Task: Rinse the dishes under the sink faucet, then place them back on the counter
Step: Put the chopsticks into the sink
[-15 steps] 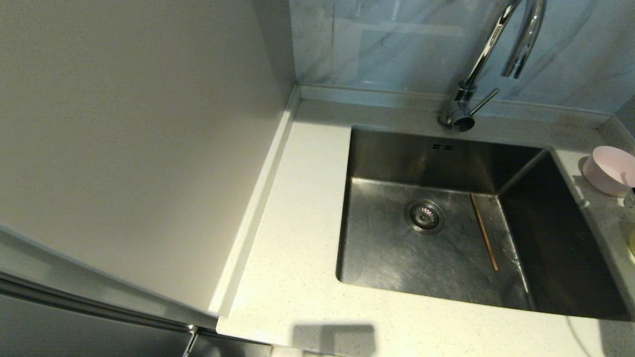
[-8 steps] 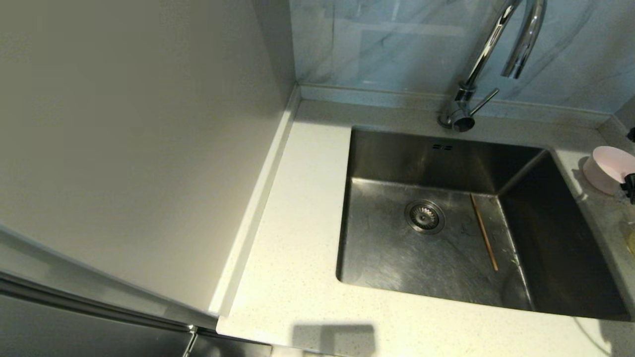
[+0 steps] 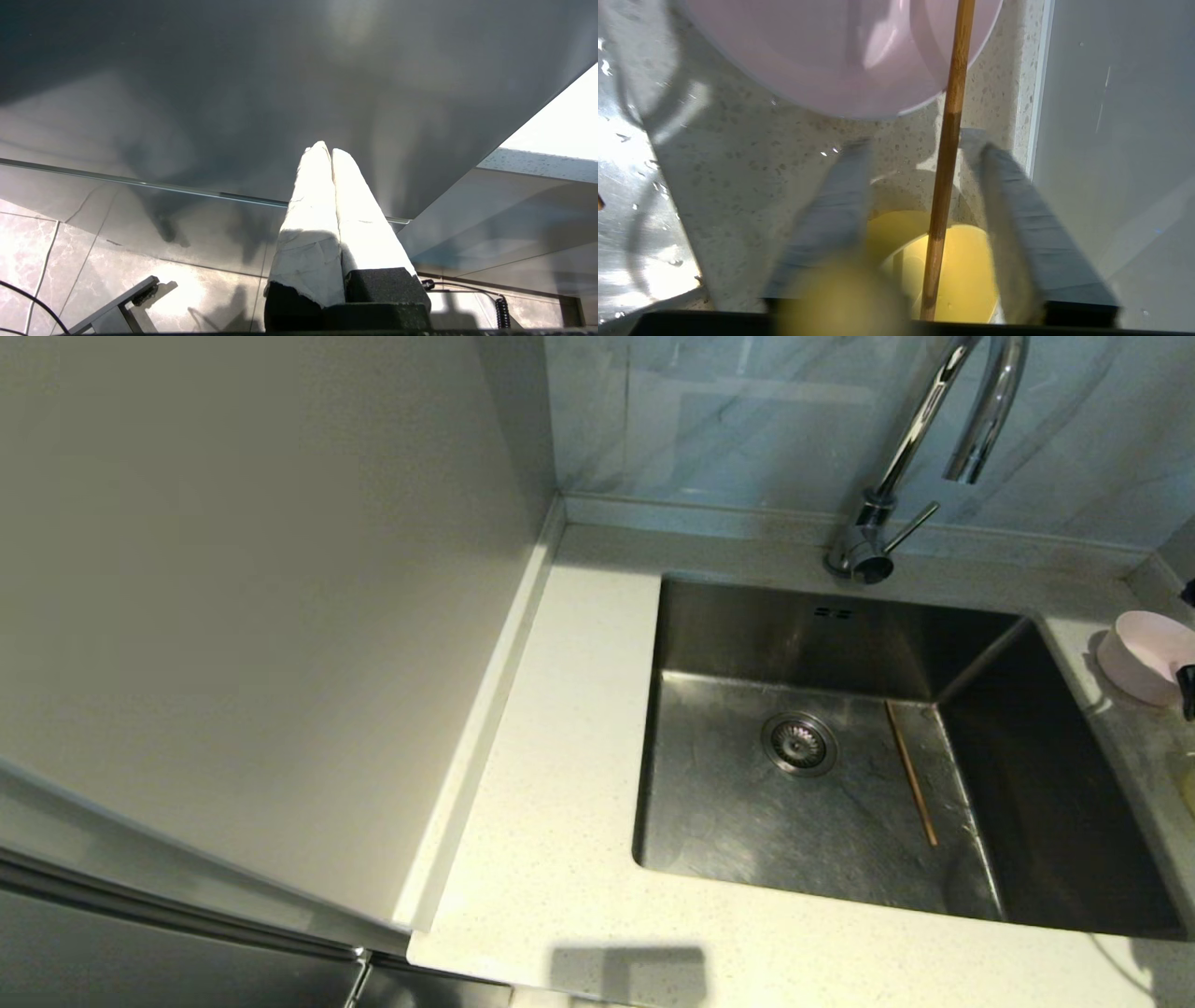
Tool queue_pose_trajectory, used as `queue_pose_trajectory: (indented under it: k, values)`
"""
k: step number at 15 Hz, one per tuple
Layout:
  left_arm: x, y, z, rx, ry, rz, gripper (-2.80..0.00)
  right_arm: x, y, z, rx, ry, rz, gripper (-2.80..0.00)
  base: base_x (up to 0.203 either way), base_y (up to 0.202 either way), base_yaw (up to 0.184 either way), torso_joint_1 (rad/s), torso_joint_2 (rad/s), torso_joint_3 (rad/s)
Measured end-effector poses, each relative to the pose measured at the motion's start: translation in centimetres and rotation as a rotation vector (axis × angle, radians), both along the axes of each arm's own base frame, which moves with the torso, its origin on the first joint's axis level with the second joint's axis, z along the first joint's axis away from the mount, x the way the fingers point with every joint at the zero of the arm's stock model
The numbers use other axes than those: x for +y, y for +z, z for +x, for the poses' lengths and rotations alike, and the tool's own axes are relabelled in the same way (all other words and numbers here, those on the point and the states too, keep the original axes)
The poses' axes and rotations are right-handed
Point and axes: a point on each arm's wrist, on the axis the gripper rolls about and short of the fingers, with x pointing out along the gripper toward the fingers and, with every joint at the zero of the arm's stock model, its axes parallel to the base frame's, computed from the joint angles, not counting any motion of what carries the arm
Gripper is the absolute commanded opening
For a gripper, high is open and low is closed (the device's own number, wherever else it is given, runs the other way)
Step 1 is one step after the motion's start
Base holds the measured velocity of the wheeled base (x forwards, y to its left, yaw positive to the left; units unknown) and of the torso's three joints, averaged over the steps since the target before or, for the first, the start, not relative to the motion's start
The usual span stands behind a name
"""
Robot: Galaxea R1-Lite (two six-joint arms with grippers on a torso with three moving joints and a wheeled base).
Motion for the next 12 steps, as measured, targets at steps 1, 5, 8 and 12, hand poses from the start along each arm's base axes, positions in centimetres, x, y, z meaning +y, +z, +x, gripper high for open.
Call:
queue_pose_trajectory:
  k: [1, 5, 8, 12]
  values:
    - [0.0, 0.0, 0.0, 0.000, 0.000, 0.000, -2.80, -0.1, -0.1, -0.1, 0.004, -0.002, 0.001, -2.80, 0.000, 0.000, 0.000, 0.000, 0.00, 0.000]
    - [0.0, 0.0, 0.0, 0.000, 0.000, 0.000, -2.80, -0.2, -0.1, -0.1, 0.005, -0.006, 0.004, -2.80, 0.000, 0.000, 0.000, 0.000, 0.00, 0.000]
    - [0.0, 0.0, 0.0, 0.001, 0.001, 0.000, -2.80, -0.2, 0.2, -0.2, -0.006, -0.007, -0.003, -2.80, 0.000, 0.000, 0.000, 0.000, 0.00, 0.000]
    - [0.0, 0.0, 0.0, 0.000, 0.001, 0.000, -2.80, 0.0, 1.6, -0.5, -0.040, -0.006, -0.028, -2.80, 0.000, 0.000, 0.000, 0.000, 0.00, 0.000]
